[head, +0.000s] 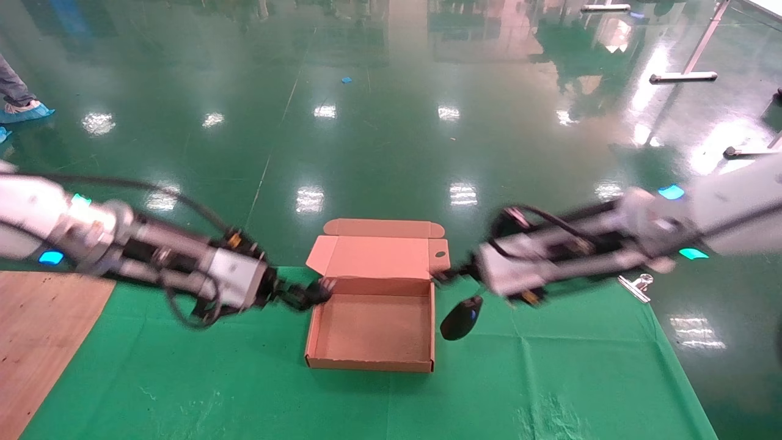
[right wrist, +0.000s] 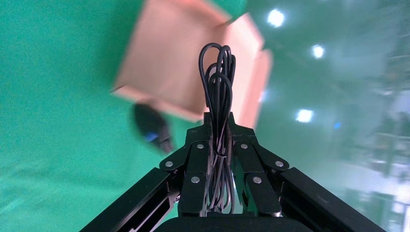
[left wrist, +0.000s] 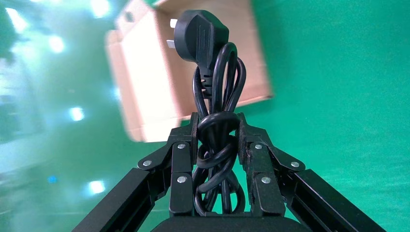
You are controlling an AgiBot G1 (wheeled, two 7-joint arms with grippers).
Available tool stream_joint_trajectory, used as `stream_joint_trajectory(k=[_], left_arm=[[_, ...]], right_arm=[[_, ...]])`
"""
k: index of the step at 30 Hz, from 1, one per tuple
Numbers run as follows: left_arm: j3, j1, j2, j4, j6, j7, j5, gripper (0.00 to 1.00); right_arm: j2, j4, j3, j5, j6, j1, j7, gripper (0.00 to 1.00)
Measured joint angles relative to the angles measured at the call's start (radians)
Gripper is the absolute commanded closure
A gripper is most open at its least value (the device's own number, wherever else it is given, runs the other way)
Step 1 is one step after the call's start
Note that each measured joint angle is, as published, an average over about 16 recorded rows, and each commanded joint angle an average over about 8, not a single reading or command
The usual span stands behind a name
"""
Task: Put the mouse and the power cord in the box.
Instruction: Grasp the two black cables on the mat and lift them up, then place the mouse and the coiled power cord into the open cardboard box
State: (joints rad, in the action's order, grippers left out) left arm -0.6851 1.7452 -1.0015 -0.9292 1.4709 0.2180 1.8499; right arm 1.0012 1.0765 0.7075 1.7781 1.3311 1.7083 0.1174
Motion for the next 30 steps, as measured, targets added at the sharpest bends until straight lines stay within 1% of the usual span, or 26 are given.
stream_joint_trajectory(k=[3,7,12,17,24,30], left_arm=[[-0.003,0.029,-0.043,0.055,-0.031,0.034,0.01,1.0],[-0.006,0.051,-0.103,0.151,-0.091,0.104,0.021,1.0],[-0.007,0.061,-0.167,0.278,-0.17,0.208,0.025,1.0],[-0.001,0.062,-0.215,0.387,-0.231,0.305,0.016,1.0],[0.047,0.034,-0.254,0.493,-0.279,0.464,-0.069,1.0],[0.107,-0.052,-0.284,0.528,-0.38,0.625,-0.161,1.0]], right_arm=[[0.055,-0.052,0.0,0.009,-0.036,0.024,0.007,1.0],[0.126,-0.152,0.002,0.018,-0.083,0.049,0.043,1.0],[0.2,-0.293,0.006,0.021,-0.126,0.075,0.114,1.0],[0.255,-0.426,0.007,0.013,-0.148,0.1,0.194,1.0],[0.293,-0.573,-0.001,-0.011,-0.152,0.132,0.294,1.0],[0.279,-0.636,-0.014,-0.036,-0.125,0.155,0.349,1.0]])
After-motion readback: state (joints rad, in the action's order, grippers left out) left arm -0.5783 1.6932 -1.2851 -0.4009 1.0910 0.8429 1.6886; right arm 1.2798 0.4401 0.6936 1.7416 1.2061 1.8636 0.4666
